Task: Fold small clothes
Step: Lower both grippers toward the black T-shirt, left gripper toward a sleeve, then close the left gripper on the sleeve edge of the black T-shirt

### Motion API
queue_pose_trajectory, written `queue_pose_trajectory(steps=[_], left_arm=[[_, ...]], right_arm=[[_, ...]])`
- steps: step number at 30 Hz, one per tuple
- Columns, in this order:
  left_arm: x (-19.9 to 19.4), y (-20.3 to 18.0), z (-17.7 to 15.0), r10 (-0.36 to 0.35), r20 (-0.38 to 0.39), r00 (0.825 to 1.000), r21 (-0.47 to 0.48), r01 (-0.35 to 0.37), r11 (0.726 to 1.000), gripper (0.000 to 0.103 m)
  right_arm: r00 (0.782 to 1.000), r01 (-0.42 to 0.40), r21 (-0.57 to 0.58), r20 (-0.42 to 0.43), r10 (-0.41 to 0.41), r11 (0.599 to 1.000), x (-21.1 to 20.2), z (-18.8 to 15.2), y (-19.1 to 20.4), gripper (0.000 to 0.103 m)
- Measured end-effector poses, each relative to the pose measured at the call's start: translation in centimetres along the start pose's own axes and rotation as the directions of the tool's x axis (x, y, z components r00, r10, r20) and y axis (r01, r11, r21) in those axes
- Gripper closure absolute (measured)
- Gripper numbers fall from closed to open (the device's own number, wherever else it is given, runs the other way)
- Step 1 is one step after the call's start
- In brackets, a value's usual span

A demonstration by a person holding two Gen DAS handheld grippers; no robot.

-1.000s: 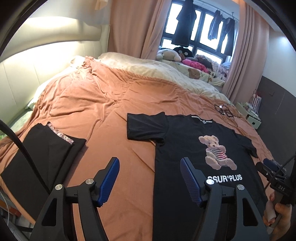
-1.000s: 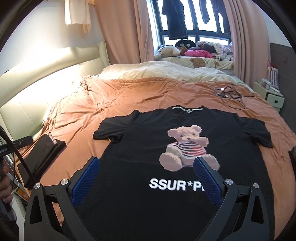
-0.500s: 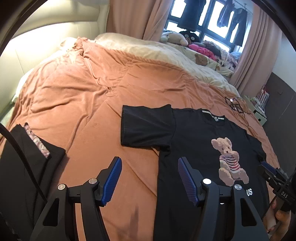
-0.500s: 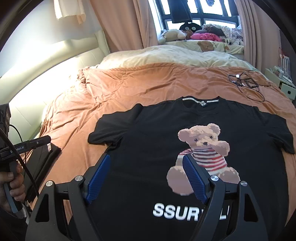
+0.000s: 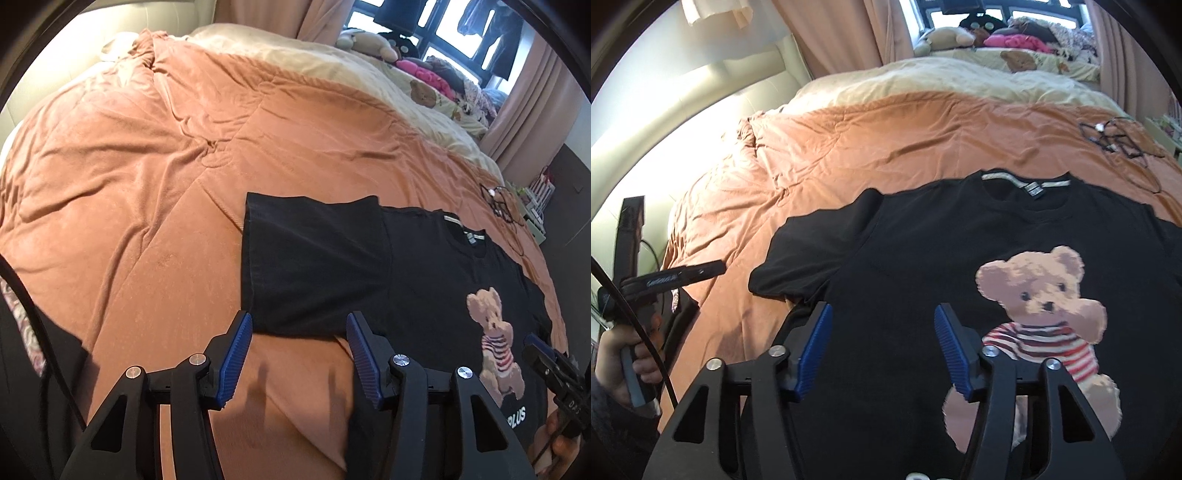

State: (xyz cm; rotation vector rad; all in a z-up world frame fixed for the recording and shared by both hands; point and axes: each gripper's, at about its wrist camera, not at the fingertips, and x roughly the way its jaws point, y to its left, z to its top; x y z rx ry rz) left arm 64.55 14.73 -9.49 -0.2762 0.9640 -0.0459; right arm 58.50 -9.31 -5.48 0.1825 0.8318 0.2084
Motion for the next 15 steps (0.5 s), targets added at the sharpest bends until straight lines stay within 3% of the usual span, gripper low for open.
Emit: queue_pose_trajectory(steps=[15], left_arm=[[10.3,4.2,3.5,0.016,-0.114,0.993,-0.047,-0.022,0.999,0.047]], right_arm=[[0.993,-0.019,0.064,-0.113,0.026,0.998,11.0,3.4,-0.6,0.069]])
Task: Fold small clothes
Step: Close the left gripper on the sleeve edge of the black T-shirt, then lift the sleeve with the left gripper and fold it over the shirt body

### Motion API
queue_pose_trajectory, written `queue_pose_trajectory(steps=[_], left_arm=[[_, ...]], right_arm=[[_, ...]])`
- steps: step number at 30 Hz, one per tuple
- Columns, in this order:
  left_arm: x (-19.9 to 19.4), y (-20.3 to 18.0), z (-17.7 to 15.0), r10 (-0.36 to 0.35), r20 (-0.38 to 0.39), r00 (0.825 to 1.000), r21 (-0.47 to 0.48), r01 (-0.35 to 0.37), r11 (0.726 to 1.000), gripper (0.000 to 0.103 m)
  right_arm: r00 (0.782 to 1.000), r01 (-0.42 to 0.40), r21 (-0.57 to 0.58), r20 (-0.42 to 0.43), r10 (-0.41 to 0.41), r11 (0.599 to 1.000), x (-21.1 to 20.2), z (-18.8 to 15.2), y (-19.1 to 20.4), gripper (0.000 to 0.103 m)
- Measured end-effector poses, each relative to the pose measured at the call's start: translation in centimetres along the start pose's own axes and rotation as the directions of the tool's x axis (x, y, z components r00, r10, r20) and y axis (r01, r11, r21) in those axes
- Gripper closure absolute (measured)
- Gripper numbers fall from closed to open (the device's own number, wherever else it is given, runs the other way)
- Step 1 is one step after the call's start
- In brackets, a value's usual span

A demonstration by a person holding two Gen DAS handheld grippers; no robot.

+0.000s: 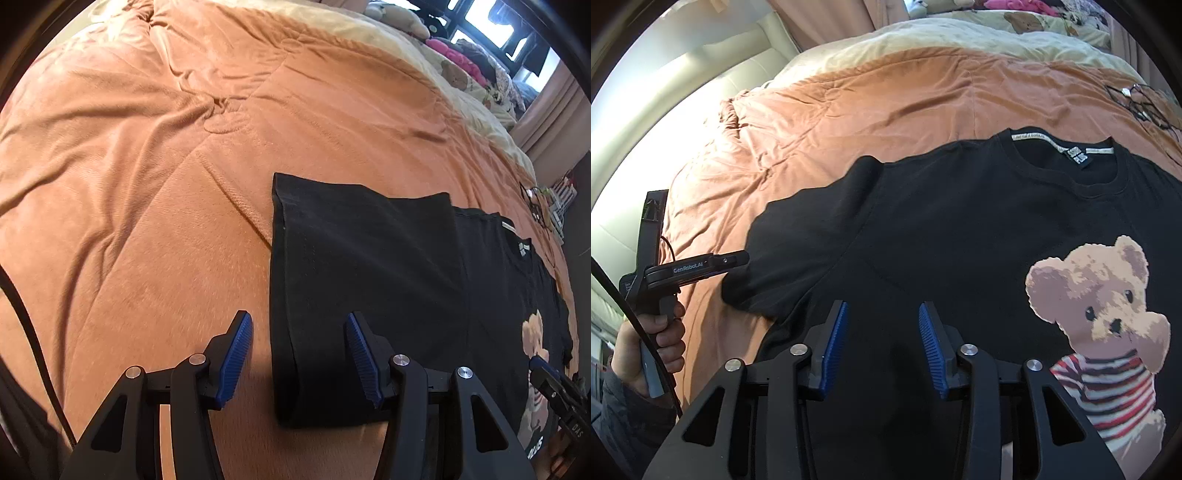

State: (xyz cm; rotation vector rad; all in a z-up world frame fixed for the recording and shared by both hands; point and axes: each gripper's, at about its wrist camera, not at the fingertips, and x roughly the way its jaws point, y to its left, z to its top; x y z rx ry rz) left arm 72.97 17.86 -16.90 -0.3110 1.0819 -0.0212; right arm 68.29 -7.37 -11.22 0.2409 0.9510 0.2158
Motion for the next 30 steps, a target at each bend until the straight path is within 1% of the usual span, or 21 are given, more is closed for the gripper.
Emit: queue_pose_trajectory(steps=[2,6,7,8,10,12,13,15,19,23,26,29,30], left_arm=[[0.9,0.2,0.5,-0.006,-0.003,1.000,-0.001,0.006,1.000,0.047],[1.6,-0.2,1.3,-0.003,0.019,1.000,0.033,0.002,0.999,0.049],[1.7,-0.2,1.6,-0.005,0.019,1.000,0.031,0.005,0.999,0.059],[1.6,-0.4,1.7,-0.014,0.014,1.000,0.030,0.014,0.999,0.075],[1.2,-0.5,2.1,-0.031,0.010,0.999,0.025,0.030,0.999,0.087],[0.4,-0.7,2.4,-0.041,0.029,0.999,0.026,0.040,0.999,0.090],[0.0,-0.8,2.5,-0.045,0.038,0.998,0.031,0.044,0.999,0.093],[-1.3,-1.3,2.6,-0.061,0.058,0.996,0.043,0.058,0.997,0.093],[-3.5,-2.4,3.4,-0.096,0.084,0.992,0.049,0.092,0.995,0.094],[-5.5,-4.4,4.1,-0.114,0.101,0.988,0.084,0.106,0.991,0.094],[-7.1,-6.3,4.5,-0.147,0.110,0.983,0.111,0.134,0.985,0.094],[-7.9,-7.9,4.7,-0.157,0.107,0.982,0.122,0.144,0.982,0.094],[-8.3,-8.7,4.8,-0.155,0.104,0.982,0.132,0.140,0.981,0.094]], right_arm=[[1.000,-0.004,0.017,-0.009,0.004,1.000,1.0,0.3,-0.2,0.071],[0.999,-0.025,0.047,-0.032,0.026,0.999,3.0,0.7,-0.5,0.074],[0.999,-0.038,0.046,-0.033,0.039,0.998,3.5,0.9,-0.3,0.074],[0.999,-0.041,0.045,-0.032,0.043,0.998,3.6,0.9,-0.2,0.074],[0.998,-0.053,0.045,-0.031,0.055,0.998,4.3,1.1,0.1,0.074],[0.996,-0.084,0.071,-0.028,0.087,0.994,5.0,1.0,0.2,0.074],[0.995,-0.098,0.082,-0.028,0.100,0.992,5.3,0.9,0.1,0.078],[0.990,-0.134,0.106,-0.034,0.139,0.985,6.3,0.8,0.1,0.080],[0.983,-0.170,0.128,-0.050,0.177,0.977,8.1,0.7,0.3,0.082],[0.978,-0.191,0.156,-0.057,0.202,0.969,9.4,1.0,0.7,0.083],[0.976,-0.195,0.170,-0.061,0.208,0.966,10.3,1.2,0.9,0.083],[0.968,-0.228,0.142,-0.073,0.240,0.963,10.9,1.4,1.8,0.083],[0.968,-0.224,0.140,-0.083,0.236,0.965,10.8,1.6,2.0,0.083]])
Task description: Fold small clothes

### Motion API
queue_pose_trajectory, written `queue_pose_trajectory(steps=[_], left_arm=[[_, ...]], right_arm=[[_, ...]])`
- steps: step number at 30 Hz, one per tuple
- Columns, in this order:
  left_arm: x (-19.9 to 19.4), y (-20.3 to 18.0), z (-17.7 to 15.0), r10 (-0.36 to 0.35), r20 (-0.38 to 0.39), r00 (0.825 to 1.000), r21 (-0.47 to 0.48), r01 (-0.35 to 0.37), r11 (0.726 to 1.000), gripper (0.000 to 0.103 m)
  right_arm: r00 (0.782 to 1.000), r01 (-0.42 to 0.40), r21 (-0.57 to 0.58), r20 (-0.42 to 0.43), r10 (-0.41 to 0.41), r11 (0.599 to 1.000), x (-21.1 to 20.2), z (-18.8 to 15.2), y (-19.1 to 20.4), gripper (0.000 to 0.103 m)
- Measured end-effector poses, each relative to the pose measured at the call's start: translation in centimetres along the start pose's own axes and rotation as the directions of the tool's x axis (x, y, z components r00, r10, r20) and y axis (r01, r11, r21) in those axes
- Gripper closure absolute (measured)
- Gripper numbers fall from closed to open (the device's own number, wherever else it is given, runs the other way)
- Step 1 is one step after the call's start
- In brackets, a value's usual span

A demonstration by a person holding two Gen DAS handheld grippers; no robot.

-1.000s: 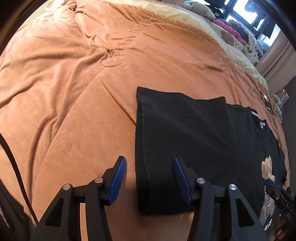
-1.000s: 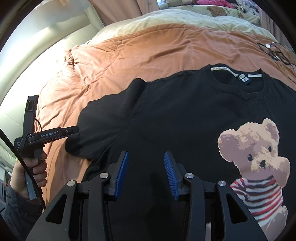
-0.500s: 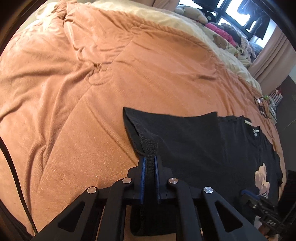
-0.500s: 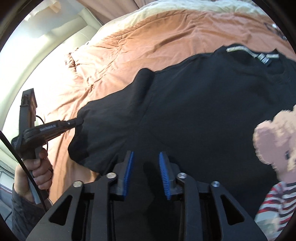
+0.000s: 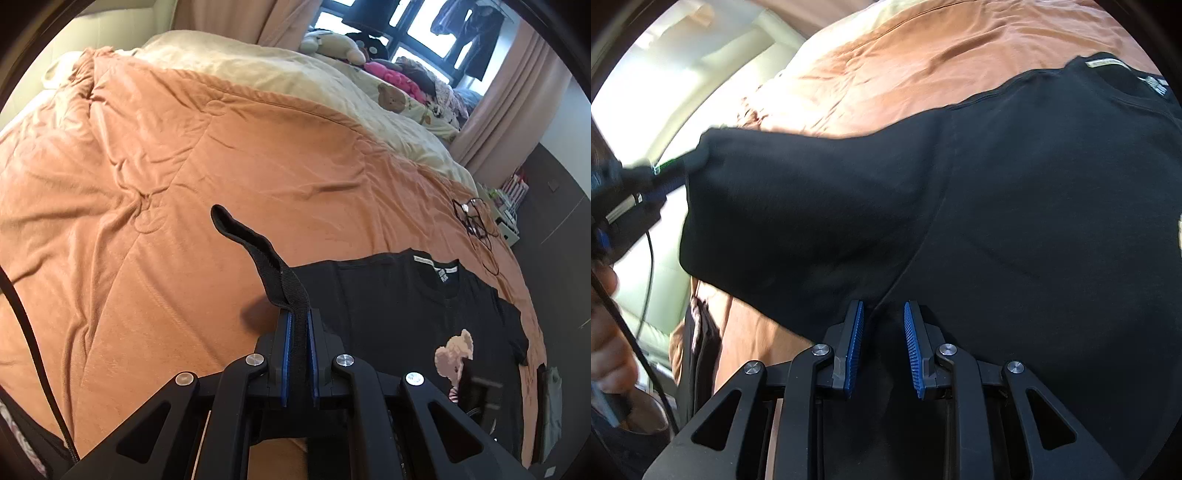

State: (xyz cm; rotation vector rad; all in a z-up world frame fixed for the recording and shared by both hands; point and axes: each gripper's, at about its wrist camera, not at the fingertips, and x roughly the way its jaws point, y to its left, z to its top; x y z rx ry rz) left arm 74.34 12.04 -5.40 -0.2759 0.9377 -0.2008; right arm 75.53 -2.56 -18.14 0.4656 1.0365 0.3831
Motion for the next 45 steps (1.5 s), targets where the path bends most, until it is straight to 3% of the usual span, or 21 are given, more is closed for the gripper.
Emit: queue_pose_trajectory(steps=[3,5,7,8,17,24,27,30,32,34,40,45], left_arm=[[-0.5,-1.7,0.2,-0.010,-0.004,1.000,0.021,0.010,1.000,0.095],[-0.9,-3.1,0.3,-0.022,-0.004,1.000,0.039,0.022,0.999,0.094],[-1.0,-4.3,0.2,-0.030,-0.007,1.000,0.053,0.031,0.998,0.094],[-1.0,-5.1,0.2,-0.035,-0.011,0.999,0.058,0.035,0.998,0.094],[0.5,-9.5,-1.2,-0.066,-0.056,0.996,0.074,0.070,0.995,0.094],[2.7,-13.4,-2.7,-0.104,-0.110,0.989,0.113,0.116,0.987,0.094],[3.7,-15.5,-3.6,-0.131,-0.144,0.981,0.180,0.156,0.971,0.094],[4.6,-16.5,-4.2,-0.110,-0.172,0.979,0.216,0.147,0.965,0.088],[4.8,-16.1,-4.1,-0.120,-0.179,0.977,0.198,0.156,0.968,0.076],[4.5,-15.2,-3.9,-0.104,-0.162,0.981,0.178,0.133,0.975,0.073],[4.6,-11.2,-4.2,-0.023,-0.166,0.986,0.128,0.045,0.991,0.073],[5.2,-7.5,-5.9,0.047,-0.206,0.977,0.107,-0.026,0.994,0.073]], right_arm=[[1.000,-0.020,0.016,-0.012,0.020,1.000,-0.7,0.1,-0.4,0.080],[1.000,-0.019,0.023,-0.009,0.019,1.000,-1.7,0.0,-0.9,0.070],[1.000,-0.012,0.026,0.006,0.011,1.000,-2.8,-0.1,-1.7,0.038],[0.999,-0.018,0.033,0.029,0.017,0.999,-3.9,-0.3,-2.2,0.033],[0.995,-0.021,0.170,0.104,0.004,0.985,-9.2,-1.7,-9.0,0.032],[0.992,-0.007,0.214,0.127,-0.020,0.977,-11.8,-2.7,-13.3,0.032],[0.992,0.014,0.215,0.121,-0.040,0.976,-11.7,-2.9,-14.4,0.032],[0.992,0.009,0.218,0.120,-0.036,0.976,-12.9,-3.3,-13.6,0.032],[0.992,0.006,0.215,0.119,-0.032,0.977,-13.6,-3.4,-13.1,0.032],[0.992,0.016,0.204,0.119,-0.041,0.979,-13.6,-3.0,-12.9,0.032],[0.991,0.039,0.204,0.121,-0.065,0.978,-12.9,-2.0,-12.7,0.032],[0.989,0.066,0.191,0.119,-0.090,0.979,-11.8,-0.6,-12.2,0.033]])
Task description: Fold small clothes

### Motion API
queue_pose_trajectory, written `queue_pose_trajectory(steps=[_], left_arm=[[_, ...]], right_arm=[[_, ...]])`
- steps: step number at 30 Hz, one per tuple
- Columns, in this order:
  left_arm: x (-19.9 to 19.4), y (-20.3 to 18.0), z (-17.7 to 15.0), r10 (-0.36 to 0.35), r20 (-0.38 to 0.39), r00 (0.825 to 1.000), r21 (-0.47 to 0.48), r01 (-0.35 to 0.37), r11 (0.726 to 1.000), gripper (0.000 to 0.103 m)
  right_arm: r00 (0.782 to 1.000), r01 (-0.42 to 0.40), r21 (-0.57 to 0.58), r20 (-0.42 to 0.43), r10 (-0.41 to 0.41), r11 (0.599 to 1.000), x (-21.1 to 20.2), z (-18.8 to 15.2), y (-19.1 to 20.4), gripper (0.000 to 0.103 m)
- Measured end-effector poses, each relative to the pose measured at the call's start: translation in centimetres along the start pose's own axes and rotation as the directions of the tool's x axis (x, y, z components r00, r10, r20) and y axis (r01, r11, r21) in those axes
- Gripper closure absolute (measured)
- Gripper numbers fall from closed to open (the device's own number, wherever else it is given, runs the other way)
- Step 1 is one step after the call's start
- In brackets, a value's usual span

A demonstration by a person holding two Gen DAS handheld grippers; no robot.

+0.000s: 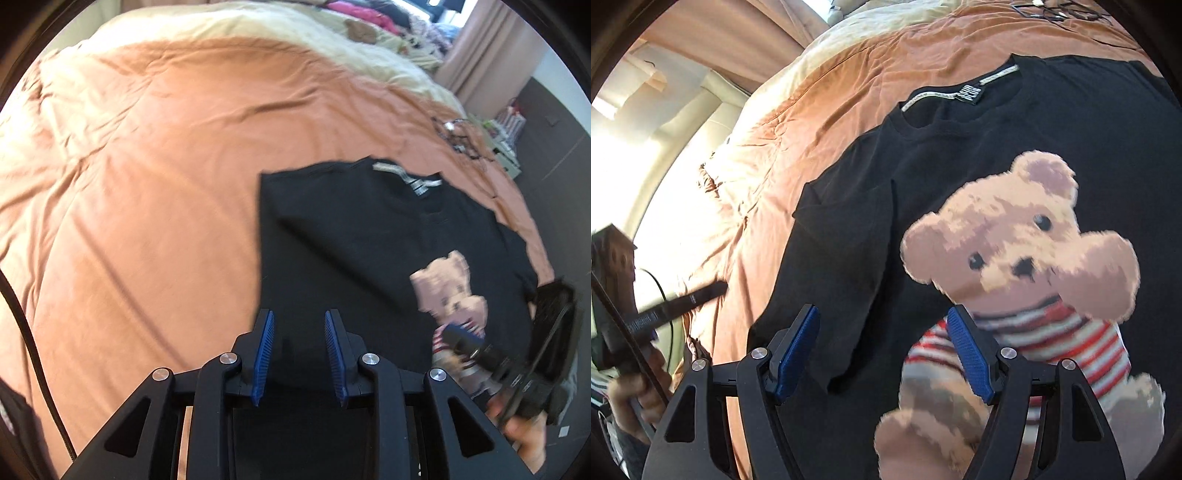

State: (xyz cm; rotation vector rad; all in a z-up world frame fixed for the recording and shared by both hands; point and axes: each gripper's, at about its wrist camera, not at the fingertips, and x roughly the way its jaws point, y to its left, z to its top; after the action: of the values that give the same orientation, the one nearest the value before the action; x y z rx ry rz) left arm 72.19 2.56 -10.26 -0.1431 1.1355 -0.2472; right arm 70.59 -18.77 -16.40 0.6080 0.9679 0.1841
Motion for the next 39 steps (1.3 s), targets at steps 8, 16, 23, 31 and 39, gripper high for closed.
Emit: queue_pose_trajectory(steps=[8,16,23,31,39], left_arm=[[1.4,3.5,-2.2,0.022,-0.052,0.998,-0.039,-0.024,0.999,0.073],[2.2,4.9,-4.8,0.043,-0.102,0.994,-0.029,-0.046,0.999,0.073],[2.6,5.6,-6.7,0.047,-0.128,0.991,-0.022,-0.051,0.998,0.073],[3.0,5.6,-6.6,0.071,-0.105,0.992,-0.031,-0.075,0.997,0.074],[2.6,6.3,-6.5,0.086,-0.109,0.990,-0.069,-0.094,0.993,0.084]], right_arm=[[0.999,0.005,-0.015,-0.043,-0.005,1.000,3.5,2.6,0.5,0.051],[1.000,-0.006,-0.023,-0.026,0.006,1.000,6.5,5.3,0.6,0.062],[1.000,-0.015,0.007,-0.025,0.015,1.000,8.4,6.7,0.1,0.095],[0.995,0.075,0.015,0.066,-0.076,0.997,5.2,5.9,-0.4,0.103],[0.987,0.150,0.054,0.052,-0.153,0.987,3.2,5.2,-0.7,0.102]])
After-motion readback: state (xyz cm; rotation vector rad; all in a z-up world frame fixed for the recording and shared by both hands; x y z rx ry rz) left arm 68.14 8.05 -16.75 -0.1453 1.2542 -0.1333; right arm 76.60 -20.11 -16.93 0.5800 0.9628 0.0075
